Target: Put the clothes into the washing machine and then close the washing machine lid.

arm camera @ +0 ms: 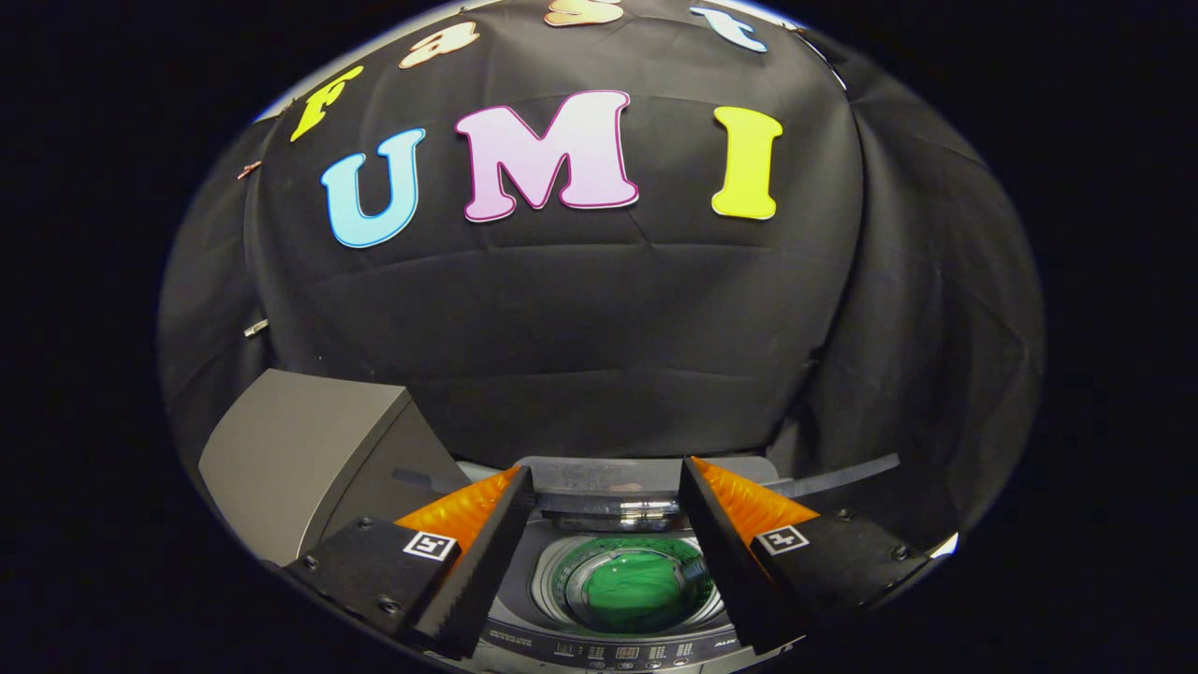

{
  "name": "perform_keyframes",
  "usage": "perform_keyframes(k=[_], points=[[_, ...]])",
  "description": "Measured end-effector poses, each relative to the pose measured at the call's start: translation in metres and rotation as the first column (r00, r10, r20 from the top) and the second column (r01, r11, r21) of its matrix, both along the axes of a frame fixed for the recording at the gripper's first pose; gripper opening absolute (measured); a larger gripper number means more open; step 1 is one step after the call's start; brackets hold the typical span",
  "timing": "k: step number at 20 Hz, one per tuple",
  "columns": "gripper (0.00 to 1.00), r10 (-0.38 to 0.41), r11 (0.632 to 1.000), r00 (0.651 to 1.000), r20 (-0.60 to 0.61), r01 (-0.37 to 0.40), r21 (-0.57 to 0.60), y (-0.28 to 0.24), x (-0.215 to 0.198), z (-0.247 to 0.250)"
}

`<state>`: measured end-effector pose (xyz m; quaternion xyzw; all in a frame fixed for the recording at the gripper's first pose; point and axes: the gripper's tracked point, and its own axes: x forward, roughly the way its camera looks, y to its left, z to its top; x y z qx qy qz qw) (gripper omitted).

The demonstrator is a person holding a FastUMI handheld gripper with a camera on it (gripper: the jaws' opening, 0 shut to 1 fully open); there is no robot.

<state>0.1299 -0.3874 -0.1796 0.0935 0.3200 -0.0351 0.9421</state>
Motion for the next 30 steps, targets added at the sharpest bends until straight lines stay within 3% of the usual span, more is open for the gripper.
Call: perform_keyframes(k=[3, 8, 12, 16, 18, 23, 30], points=[[1.0, -0.026, 0.999, 0.997, -0.069, 0.029, 0.036, 0.009, -0.018, -0.018], [0.99, -0.134, 0.982, 0.963, -0.234, 0.161, 0.103, 0.009, -0.072, -0.086], [1.0, -0.138, 0.985, 0.95, -0.28, 0.161, 0.061, 0.003, -0.12, -0.109], [1.0, -0.125, 0.992, 0.991, -0.051, 0.126, 0.022, 0.004, -0.082, -0.024], [0.99, -0.116, 0.993, 0.989, 0.095, 0.118, -0.009, 0.005, -0.062, 0.026], [0.99, -0.096, 0.994, 0.937, 0.335, 0.109, -0.018, 0.032, -0.049, 0.109], [0.99, -0.037, 0.999, 0.872, 0.487, 0.038, 0.008, 0.115, -0.059, 0.186]])
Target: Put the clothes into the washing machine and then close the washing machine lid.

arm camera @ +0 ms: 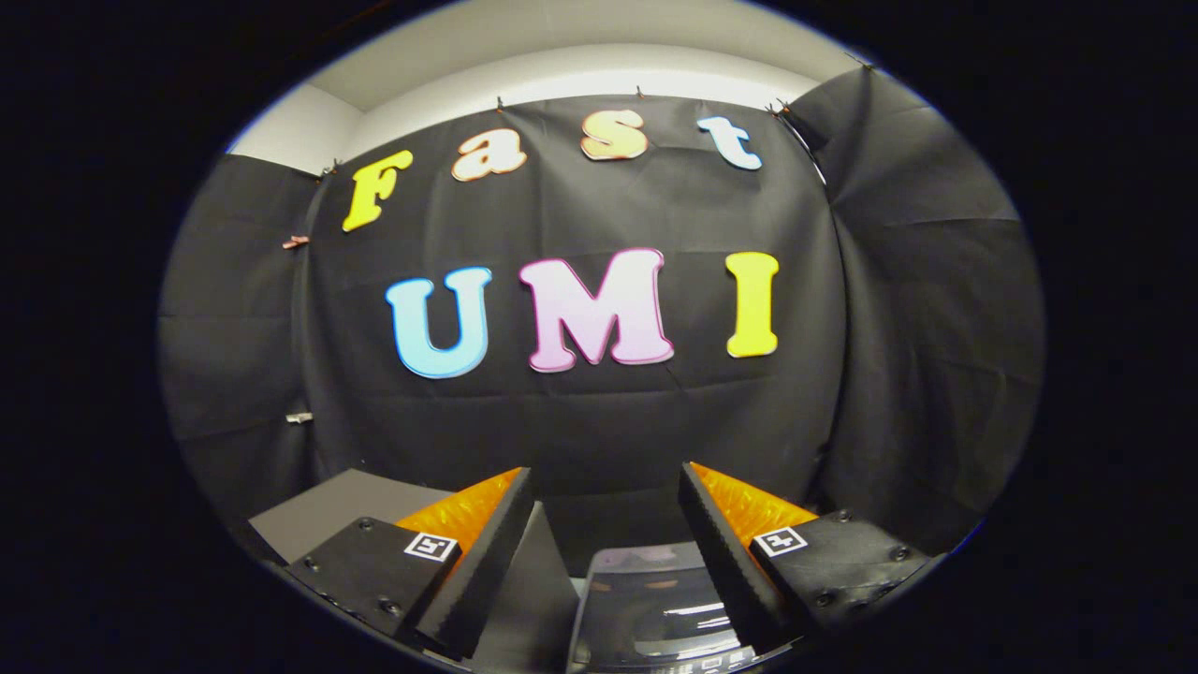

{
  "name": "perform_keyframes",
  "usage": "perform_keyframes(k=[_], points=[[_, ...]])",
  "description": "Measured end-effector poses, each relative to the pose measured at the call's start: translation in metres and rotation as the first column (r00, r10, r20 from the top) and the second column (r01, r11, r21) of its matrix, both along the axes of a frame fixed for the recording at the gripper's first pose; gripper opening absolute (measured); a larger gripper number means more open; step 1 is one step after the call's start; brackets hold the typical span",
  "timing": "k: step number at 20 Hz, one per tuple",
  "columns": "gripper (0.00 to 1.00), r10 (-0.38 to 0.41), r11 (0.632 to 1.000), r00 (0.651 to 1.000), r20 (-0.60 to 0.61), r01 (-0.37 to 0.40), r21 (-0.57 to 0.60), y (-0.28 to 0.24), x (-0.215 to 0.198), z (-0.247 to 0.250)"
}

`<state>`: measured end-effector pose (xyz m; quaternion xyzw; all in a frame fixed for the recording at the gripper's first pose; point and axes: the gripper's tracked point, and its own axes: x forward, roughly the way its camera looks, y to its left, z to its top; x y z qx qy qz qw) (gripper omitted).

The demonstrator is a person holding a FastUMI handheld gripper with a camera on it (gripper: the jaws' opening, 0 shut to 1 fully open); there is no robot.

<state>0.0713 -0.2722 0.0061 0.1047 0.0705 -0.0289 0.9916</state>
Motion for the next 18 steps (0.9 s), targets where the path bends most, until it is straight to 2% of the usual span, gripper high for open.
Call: perform_keyframes(k=[2, 5, 11, 18], points=[[0.99, 0.013, 0.999, 1.0, -0.006, -0.013, -0.035, 0.016, -0.004, -0.001], [0.99, 0.041, 0.999, 0.998, 0.05, -0.041, -0.008, 0.043, -0.005, 0.025], [0.99, 0.058, 0.998, 0.997, 0.05, -0.058, -0.017, 0.075, -0.011, 0.026], [0.99, 0.065, 0.998, 0.996, 0.067, -0.064, -0.027, 0.079, -0.016, 0.032]])
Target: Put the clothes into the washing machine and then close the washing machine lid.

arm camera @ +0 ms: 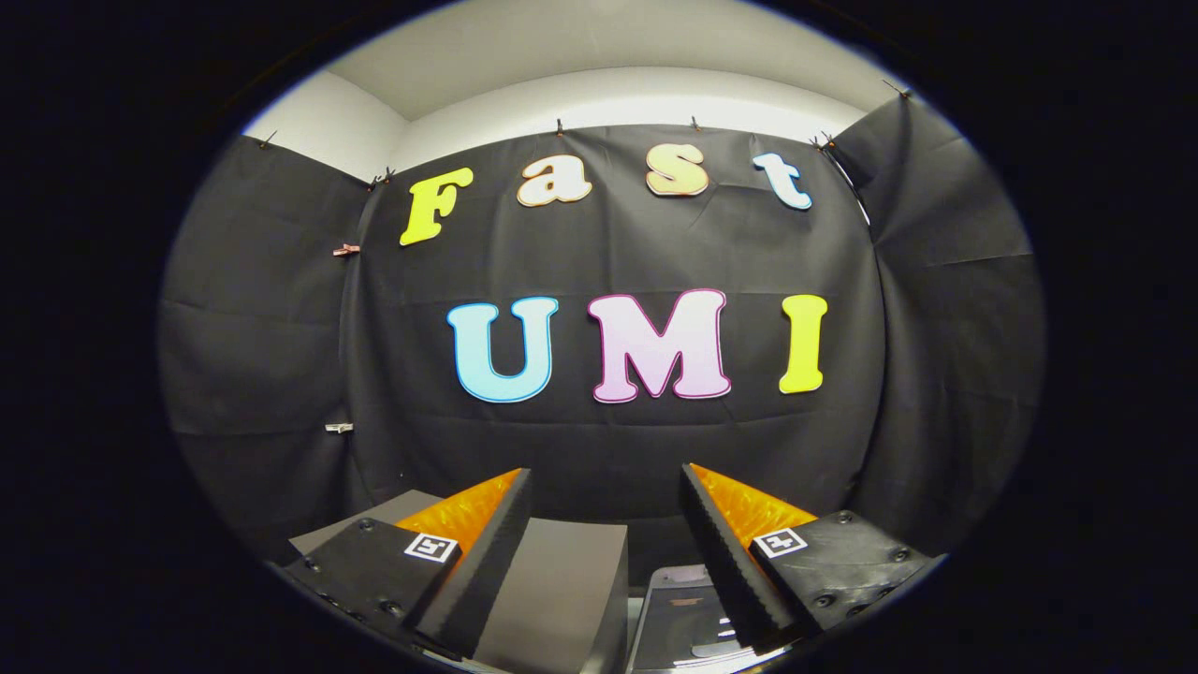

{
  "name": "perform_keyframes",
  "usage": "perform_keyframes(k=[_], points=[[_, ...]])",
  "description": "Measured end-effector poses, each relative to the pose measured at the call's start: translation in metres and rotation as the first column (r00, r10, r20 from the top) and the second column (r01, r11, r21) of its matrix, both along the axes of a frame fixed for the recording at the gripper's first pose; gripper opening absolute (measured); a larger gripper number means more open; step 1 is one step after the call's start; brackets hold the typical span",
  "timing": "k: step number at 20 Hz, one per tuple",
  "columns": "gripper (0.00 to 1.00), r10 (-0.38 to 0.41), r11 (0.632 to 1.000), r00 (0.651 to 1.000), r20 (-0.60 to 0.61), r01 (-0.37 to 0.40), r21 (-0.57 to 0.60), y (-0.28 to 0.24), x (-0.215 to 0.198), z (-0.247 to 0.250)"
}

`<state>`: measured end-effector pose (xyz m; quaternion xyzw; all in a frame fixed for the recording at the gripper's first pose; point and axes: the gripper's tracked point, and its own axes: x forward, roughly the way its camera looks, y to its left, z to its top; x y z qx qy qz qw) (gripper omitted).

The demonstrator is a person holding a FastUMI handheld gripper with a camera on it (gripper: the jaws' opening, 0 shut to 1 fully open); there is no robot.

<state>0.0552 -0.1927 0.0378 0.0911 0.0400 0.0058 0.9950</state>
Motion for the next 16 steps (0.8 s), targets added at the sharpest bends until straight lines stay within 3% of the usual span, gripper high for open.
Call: perform_keyframes(k=[16], points=[[0.99, -0.015, 0.997, 0.999, 0.031, 0.018, -0.074, 0.001, 0.001, 0.002]])
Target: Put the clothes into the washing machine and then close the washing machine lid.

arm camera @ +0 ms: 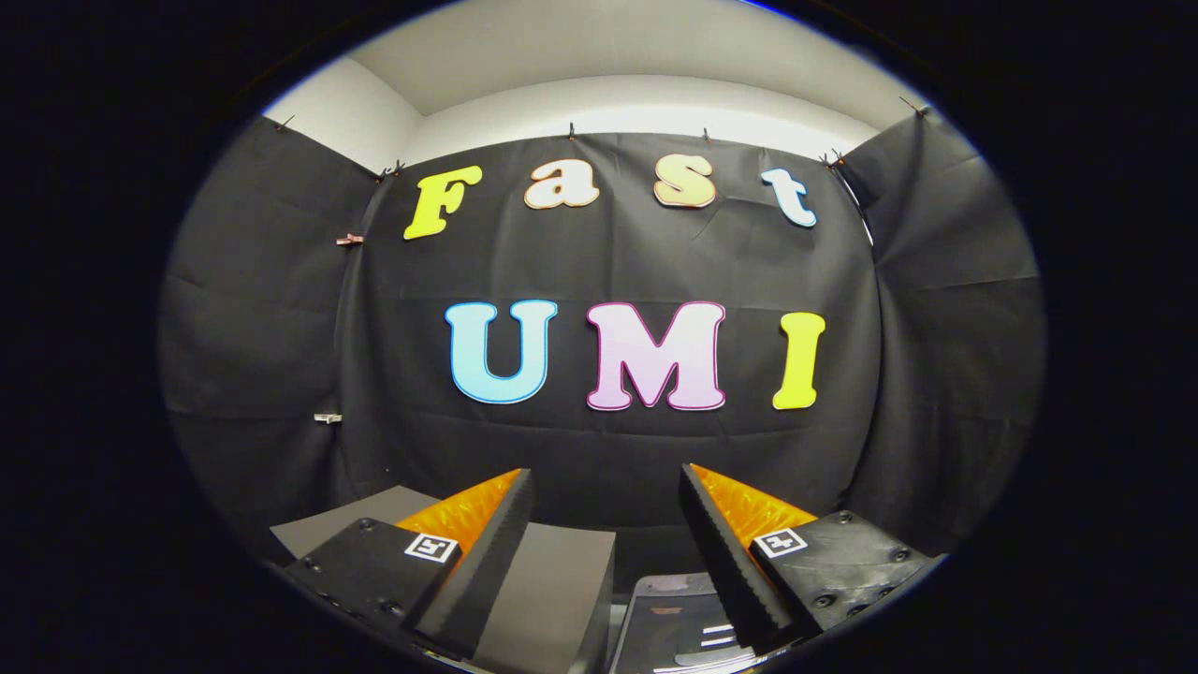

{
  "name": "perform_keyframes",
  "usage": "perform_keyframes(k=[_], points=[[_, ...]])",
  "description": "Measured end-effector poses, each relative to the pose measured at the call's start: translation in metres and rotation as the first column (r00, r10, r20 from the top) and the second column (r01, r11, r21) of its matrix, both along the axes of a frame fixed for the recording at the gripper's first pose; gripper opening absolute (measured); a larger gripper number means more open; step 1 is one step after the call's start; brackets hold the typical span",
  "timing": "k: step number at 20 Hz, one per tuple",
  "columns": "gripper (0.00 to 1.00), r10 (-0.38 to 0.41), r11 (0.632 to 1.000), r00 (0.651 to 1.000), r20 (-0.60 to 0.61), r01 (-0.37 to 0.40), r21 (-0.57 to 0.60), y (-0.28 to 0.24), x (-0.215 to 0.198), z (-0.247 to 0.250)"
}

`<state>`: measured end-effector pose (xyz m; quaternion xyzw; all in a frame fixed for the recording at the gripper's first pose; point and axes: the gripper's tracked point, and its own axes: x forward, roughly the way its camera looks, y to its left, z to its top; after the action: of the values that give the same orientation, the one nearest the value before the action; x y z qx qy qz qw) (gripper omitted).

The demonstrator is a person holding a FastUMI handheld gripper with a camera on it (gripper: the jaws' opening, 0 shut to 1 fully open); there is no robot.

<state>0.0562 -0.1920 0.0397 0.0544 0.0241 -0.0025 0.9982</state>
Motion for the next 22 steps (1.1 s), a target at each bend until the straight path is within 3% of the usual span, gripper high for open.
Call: perform_keyframes(k=[11, 22], points=[[0.98, -0.111, 0.993, 0.992, -0.055, 0.112, 0.027, -0.038, -0.002, -0.019], [0.98, -0.131, 0.991, 0.989, -0.071, 0.134, 0.026, -0.057, -0.006, -0.024]])
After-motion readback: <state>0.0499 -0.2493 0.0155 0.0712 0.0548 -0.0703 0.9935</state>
